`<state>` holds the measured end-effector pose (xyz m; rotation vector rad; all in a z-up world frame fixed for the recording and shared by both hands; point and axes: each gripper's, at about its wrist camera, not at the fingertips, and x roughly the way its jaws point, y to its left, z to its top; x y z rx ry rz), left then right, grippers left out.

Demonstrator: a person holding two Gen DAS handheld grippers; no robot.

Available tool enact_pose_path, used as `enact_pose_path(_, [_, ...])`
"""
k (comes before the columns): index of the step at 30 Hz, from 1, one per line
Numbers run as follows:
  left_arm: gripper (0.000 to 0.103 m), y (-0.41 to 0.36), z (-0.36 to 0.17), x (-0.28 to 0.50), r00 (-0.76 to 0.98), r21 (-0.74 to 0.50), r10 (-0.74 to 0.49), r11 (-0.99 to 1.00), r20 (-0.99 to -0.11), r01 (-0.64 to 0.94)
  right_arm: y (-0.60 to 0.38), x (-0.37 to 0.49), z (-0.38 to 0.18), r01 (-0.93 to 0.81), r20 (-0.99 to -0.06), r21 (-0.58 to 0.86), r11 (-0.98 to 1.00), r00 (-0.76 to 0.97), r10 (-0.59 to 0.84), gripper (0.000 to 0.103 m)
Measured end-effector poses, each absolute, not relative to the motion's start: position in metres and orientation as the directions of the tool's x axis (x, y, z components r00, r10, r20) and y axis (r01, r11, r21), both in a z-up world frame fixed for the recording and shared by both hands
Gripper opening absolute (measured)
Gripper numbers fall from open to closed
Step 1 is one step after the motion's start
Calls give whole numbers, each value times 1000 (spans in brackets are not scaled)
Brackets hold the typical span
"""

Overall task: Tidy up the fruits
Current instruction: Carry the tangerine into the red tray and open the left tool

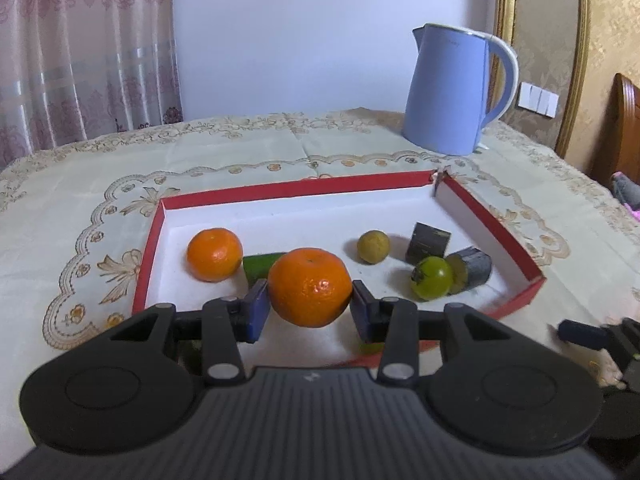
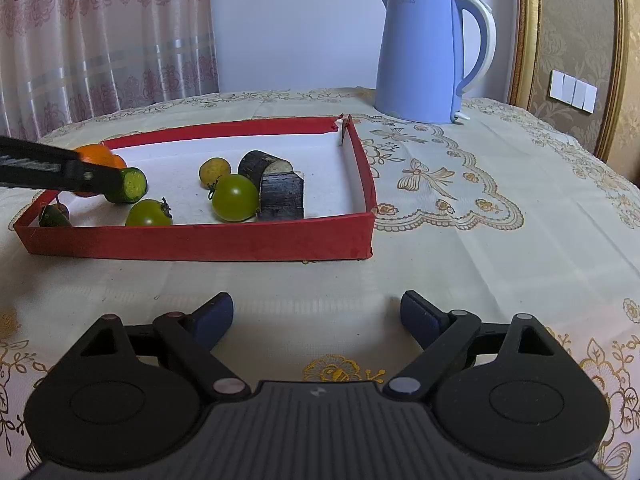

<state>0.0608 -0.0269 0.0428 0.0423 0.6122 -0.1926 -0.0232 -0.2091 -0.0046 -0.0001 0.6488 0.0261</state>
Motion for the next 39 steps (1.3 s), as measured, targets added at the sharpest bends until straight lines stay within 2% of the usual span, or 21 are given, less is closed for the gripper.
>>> enact_pose_path(10, [39,-51,30,90,790,27,-145,979,-596,200,-209,-23,-5,-24,-604,9,1000,796,24,92])
enact_pose_path(20, [39,-66,29,108,822,97,-92,980,-562,176,-209,-23,-5,-24,-604,9,1000,796,24,92])
enact_pose_path(32, [39,-62,33,119,824,64,-93,986,-559,155,-209,-23,-5,-24,-604,9,1000,796,24,92])
enact_pose_path(33, [41,-63,34,116,826,71,-97,984,-555,163,-209,-23,-5,-24,-604,9,1000,796,24,92])
enact_pose_path(36, [69,-67,32,106,845,124,-78,978,-528,168,-209,-23,-5,-23,-604,9,1000,796,24,92])
enact_pose_path(39, [71,-67,33,100,859,153,-56,976,-510,155,-209,-23,-5,-23,-604,9,1000,796,24,92])
